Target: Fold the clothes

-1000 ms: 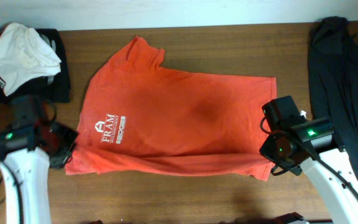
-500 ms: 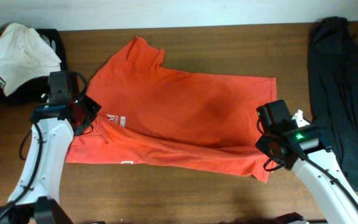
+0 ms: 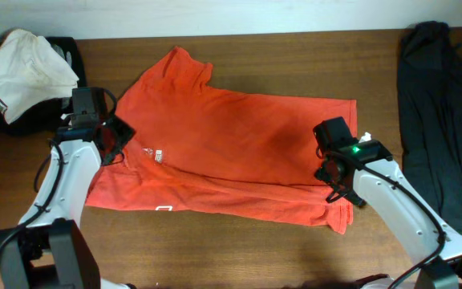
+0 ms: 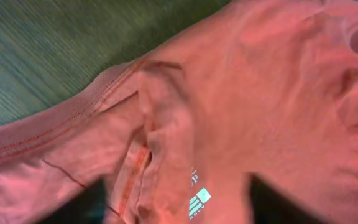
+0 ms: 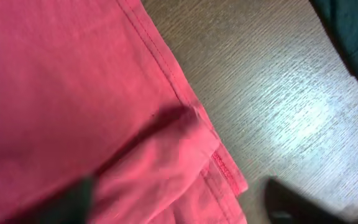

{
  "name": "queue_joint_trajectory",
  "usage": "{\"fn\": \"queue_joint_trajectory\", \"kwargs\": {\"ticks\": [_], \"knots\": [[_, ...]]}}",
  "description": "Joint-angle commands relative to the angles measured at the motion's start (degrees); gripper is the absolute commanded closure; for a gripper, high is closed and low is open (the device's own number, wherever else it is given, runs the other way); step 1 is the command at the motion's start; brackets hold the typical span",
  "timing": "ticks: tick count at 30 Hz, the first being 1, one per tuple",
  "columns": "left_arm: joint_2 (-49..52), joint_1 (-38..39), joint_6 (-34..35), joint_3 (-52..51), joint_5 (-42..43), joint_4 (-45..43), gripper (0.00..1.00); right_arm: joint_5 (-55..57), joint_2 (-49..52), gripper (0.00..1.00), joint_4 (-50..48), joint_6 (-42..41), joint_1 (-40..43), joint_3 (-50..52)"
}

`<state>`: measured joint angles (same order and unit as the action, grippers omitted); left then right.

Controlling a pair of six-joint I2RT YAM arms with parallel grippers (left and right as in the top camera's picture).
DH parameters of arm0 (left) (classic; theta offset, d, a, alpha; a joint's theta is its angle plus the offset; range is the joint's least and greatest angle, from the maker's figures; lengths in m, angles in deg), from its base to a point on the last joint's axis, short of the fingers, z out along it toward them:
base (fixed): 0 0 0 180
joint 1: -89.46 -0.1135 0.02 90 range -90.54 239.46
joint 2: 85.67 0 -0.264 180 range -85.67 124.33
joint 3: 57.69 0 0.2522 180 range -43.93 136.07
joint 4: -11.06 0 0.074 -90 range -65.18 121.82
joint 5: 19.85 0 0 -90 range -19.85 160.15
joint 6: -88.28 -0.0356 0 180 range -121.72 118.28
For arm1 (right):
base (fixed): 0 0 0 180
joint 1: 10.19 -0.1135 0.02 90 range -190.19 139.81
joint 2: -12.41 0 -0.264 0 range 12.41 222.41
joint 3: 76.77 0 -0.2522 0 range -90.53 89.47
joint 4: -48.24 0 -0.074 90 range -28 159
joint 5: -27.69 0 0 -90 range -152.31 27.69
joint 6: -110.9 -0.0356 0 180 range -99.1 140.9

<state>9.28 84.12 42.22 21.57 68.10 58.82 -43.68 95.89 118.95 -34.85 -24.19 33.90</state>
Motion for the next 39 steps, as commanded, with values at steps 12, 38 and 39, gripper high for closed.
{"fn": "queue_joint_trajectory", "kwargs": {"ticks": [12,38,39], "knots": [[3.56,3.58,-9.33,6.73,4.83,27.32,0.01,-12.24,0.15,0.01,6.60,12.46,-0.17,-11.87],[14.80,7.69,-9.79,8.76,4.68,21.53,0.99,-11.96,0.15,0.01,7.76,13.97,-0.17,-11.85],[14.80,7.69,-9.77,9.49,4.68,21.24,0.99,-11.98,0.15,0.01,7.65,13.99,-0.17,-11.85]]}}
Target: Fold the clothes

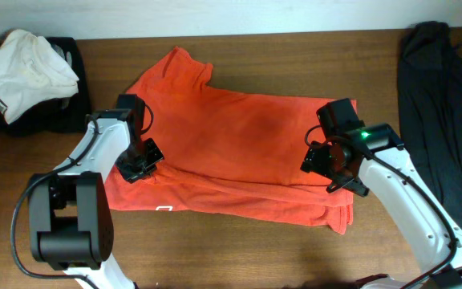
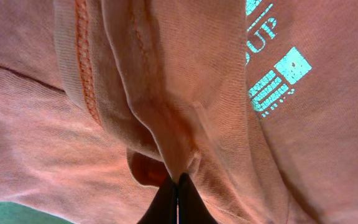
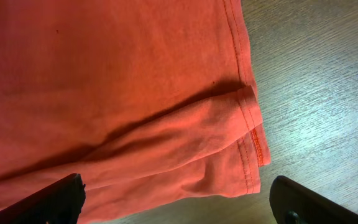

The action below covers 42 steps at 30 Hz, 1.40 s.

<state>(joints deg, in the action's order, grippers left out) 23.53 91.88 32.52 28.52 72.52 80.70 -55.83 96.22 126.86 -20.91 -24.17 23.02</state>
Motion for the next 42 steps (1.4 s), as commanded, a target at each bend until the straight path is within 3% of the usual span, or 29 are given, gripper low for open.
{"fn": "queue_joint_trajectory", "kwargs": {"ticks": [1,13,15,16,21,24,26,28,32,34,38,39,42], "knots": [[0.55,-0.04,-0.09,3.19,0.26,-1.20,0.99,0.17,-0.17,0.01,-0.33,0.02,-0.20,-0.96],[0.57,0.83,-0.04,3.67,0.42,-19.12,0.97,0.20,-0.17,0.01,-0.83,0.02,-0.20,-0.96],[0.57,1.09,-0.07,3.67,0.39,-20.63,0.23,0.17,-0.17,0.01,-0.81,0.02,-0.20,-0.96],[0.57,1.18,-0.09,3.67,0.20,-20.94,0.01,0.20,-0.17,0.01,-0.81,0.02,-0.20,-0.96],[0.44,0.57,-7.15,6.62,-0.07,-18.78,0.01,0.22,-0.15,0.01,-0.83,0.04,-0.20,-0.96],[0.42,-1.01,-6.14,10.29,-0.68,-9.51,0.01,0.22,-0.11,0.01,-0.79,0.07,-0.20,-0.96],[0.74,-3.02,-1.51,10.12,-0.63,-0.81,0.01,0.22,-0.07,0.01,-1.18,0.04,-0.20,-0.96],[1.18,-3.23,0.11,9.73,-0.37,1.60,0.01,0.22,-0.07,0.01,-1.25,0.04,-0.20,-0.96],[6.97,-3.23,0.87,9.68,1.73,-0.66,0.01,0.17,-0.07,0.01,-1.01,0.04,-0.22,-0.96],[9.20,-3.23,0.83,9.68,1.90,-2.95,0.06,0.17,-0.07,0.01,-0.57,0.07,-0.20,-0.96],[9.44,-3.23,-0.04,10.01,1.88,-7.19,0.11,0.20,-0.07,0.01,-0.57,0.07,-0.22,-0.96],[9.44,-3.23,-0.92,10.03,1.88,-8.15,0.16,0.20,-0.07,0.01,-0.57,0.07,-0.22,-0.96],[9.44,-3.28,-2.69,10.12,1.73,-10.51,0.16,0.61,-0.07,0.01,-0.59,0.04,-0.22,-0.96]]}}
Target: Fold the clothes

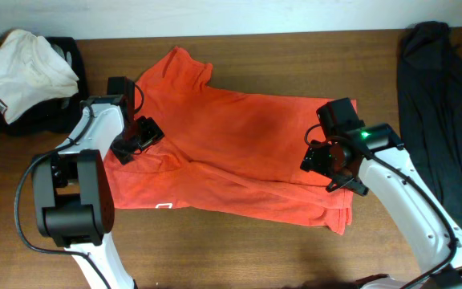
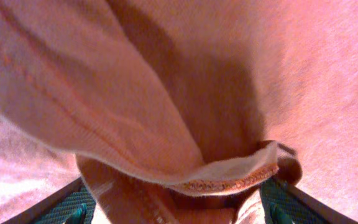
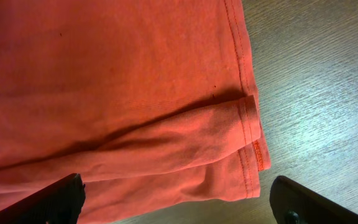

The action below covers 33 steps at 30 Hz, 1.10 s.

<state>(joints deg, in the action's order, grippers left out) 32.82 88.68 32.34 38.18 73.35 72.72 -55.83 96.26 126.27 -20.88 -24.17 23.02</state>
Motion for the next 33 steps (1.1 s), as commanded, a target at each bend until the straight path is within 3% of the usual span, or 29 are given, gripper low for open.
{"fn": "queue_joint_trajectory", "kwargs": {"ticks": [1,19,20,21,26,28,29,31,33], "knots": [[0.15,-0.11,-2.93,0.46,0.87,-3.37,0.16,0.61,-0.11,0.01,0.00,0.02,-0.22,-0.96],[0.17,-0.13,-5.46,0.46,-1.09,-18.32,0.15,0.61,-0.11,0.01,0.02,0.02,-0.22,-0.96],[0.17,-0.09,-5.46,0.46,-1.07,-18.91,0.05,0.61,-0.11,0.01,0.02,0.02,-0.22,-0.96],[0.17,-0.09,-5.46,0.46,-1.07,-19.08,0.03,0.61,-0.11,0.01,0.02,0.02,-0.22,-0.96],[0.17,-0.09,-5.53,0.48,-0.79,-20.28,0.01,0.63,-0.11,0.01,-0.07,0.02,-0.22,-0.96],[0.09,-0.11,-11.17,4.07,7.10,-18.64,0.01,1.05,-0.11,0.01,-1.75,1.88,-0.20,-0.96],[0.09,0.31,-11.91,9.27,9.29,-14.34,0.01,0.70,-0.11,0.01,-4.48,6.73,-0.20,-1.07],[0.11,2.54,-17.05,19.47,8.92,-7.67,0.01,-1.01,-0.11,0.01,-6.54,10.12,0.31,-2.12],[0.11,6.82,-23.34,28.81,2.36,-4.28,0.01,-1.57,-0.11,0.01,-6.86,10.75,2.43,-4.50]]}}
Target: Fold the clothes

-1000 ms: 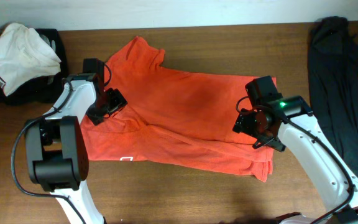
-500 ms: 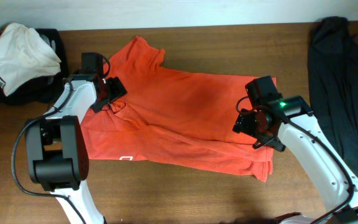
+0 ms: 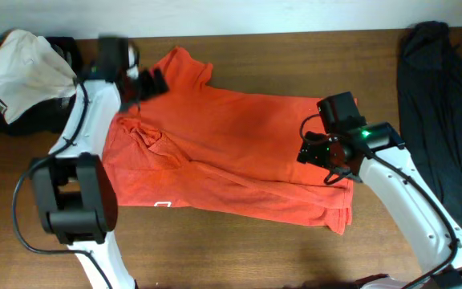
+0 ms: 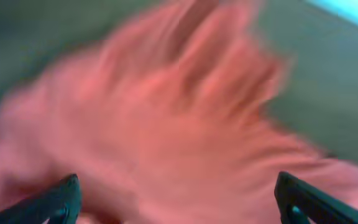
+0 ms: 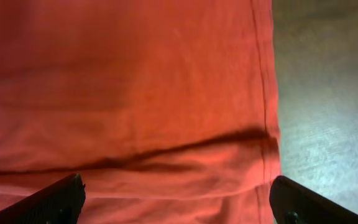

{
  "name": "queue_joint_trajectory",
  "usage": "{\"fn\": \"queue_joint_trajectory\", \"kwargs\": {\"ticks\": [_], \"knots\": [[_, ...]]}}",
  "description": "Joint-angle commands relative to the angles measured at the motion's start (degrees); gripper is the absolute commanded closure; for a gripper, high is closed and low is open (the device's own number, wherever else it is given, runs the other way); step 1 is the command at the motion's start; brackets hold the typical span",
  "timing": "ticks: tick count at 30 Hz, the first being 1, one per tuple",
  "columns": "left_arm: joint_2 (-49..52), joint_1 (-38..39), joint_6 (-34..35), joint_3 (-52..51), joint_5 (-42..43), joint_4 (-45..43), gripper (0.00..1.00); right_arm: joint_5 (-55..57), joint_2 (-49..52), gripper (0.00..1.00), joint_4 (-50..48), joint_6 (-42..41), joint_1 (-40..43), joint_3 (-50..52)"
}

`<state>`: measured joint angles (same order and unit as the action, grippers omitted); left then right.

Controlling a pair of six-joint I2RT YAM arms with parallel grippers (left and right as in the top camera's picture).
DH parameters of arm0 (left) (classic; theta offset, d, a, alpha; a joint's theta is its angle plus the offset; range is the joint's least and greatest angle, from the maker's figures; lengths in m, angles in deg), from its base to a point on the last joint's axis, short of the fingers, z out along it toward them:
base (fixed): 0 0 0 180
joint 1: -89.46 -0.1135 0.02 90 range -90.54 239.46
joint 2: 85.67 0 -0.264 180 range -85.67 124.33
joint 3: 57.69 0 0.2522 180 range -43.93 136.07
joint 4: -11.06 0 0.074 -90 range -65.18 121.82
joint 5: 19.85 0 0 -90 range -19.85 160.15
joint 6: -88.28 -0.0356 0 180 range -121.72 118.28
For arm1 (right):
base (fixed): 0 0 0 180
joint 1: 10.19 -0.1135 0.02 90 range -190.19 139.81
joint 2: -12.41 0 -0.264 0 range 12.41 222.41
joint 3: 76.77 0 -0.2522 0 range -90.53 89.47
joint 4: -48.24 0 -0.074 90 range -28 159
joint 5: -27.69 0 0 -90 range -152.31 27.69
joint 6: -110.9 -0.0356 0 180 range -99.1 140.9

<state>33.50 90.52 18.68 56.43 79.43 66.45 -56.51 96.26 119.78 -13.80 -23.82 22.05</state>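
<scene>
An orange T-shirt [image 3: 239, 136] lies spread across the wooden table [image 3: 239, 257], with a bunched ridge near its left side. My left gripper [image 3: 144, 80] hovers at the shirt's far-left sleeve. Its wrist view is blurred, but it shows orange cloth [image 4: 179, 112] below the left gripper [image 4: 178, 202], which is open with nothing between its fingers. My right gripper [image 3: 321, 154] is over the shirt's right part. In the right wrist view the right gripper [image 5: 178, 202] is open above the cloth, with the shirt's hem [image 5: 265, 93] running down the right side.
A white garment [image 3: 22, 64] lies on a black one at the far-left corner. A dark garment [image 3: 443, 120] lies along the right side of the table. Bare wood shows in front of the shirt.
My left gripper has left the shirt's left side and now hovers farther back at the upper sleeve, open and blurred. The right gripper has shifted slightly toward the far edge, still open.
My left gripper stood at the shirt's left edge near a printed label, then shut on a fold of cloth there. Later its fingers were apart around the fold, which had moved left. The label no longer shows; a bunched ridge remains. The right gripper stayed open over the right hem.
</scene>
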Motion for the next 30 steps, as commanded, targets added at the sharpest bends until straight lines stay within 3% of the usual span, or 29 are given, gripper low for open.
{"fn": "queue_joint_trajectory", "kwargs": {"ticks": [1,5,14,26,29,30], "knots": [[-0.55,7.52,-12.61,13.16,-7.93,1.46,0.01,-1.79,-0.11,0.01,-0.85,5.79,3.54,-4.57],[2.40,13.14,-19.61,13.88,-11.41,-5.49,0.01,-10.56,-0.02,0.01,0.31,10.91,9.94,-5.66],[16.55,14.19,-21.53,13.88,-12.57,-20.98,0.01,-9.60,0.15,0.01,5.90,13.49,10.71,-5.44],[24.98,14.34,-21.49,13.88,-12.09,-24.74,0.03,-9.62,0.22,0.01,5.62,13.44,10.71,-5.01],[25.49,14.34,-21.51,13.88,-12.09,-24.94,0.16,-9.62,0.22,0.01,5.55,13.40,10.71,-5.01],[25.94,14.34,-21.49,13.88,-12.09,-25.09,0.28,-9.64,0.22,0.01,5.40,13.27,10.71,-5.01]]}}
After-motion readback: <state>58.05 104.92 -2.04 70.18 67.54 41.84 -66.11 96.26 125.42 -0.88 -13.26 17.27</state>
